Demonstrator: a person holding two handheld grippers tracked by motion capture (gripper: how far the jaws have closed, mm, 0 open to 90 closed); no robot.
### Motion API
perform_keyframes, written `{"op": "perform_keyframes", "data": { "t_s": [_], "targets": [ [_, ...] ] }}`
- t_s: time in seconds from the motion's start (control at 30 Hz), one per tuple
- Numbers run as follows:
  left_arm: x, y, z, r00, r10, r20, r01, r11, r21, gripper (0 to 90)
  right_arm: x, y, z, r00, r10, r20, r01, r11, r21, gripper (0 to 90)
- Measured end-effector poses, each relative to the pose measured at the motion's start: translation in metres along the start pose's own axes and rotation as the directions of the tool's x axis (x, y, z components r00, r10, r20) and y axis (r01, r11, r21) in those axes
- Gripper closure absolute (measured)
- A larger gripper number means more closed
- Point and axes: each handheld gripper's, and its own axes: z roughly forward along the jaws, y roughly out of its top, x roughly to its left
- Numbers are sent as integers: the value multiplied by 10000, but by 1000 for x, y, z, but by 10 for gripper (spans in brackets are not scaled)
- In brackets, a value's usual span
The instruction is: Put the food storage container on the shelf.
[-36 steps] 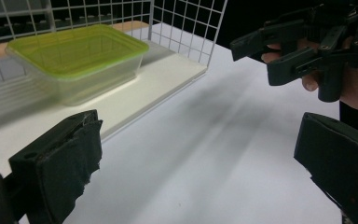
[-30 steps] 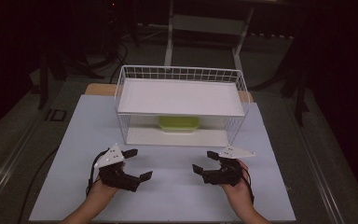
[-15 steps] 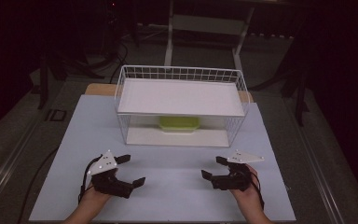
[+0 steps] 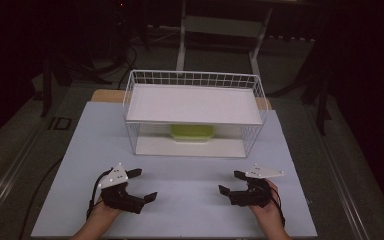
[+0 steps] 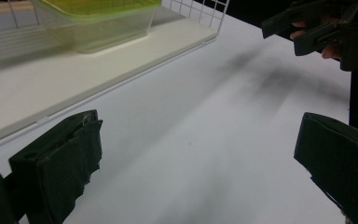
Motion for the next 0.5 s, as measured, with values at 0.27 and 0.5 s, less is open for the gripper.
{"op": "perform_keyframes", "data": {
  "t_s": [0.27,0.5],
  "targets": [
    [-3,3,-1,9997,108,223,-101,9995,-311,13,1,2,-1,9984,-546,109,547,9985,-84,164],
    [-2,3,0,9996,-36,290,48,9992,-406,13,0,0,2,9990,-444,14,444,9990,104,166]
  ]
}}
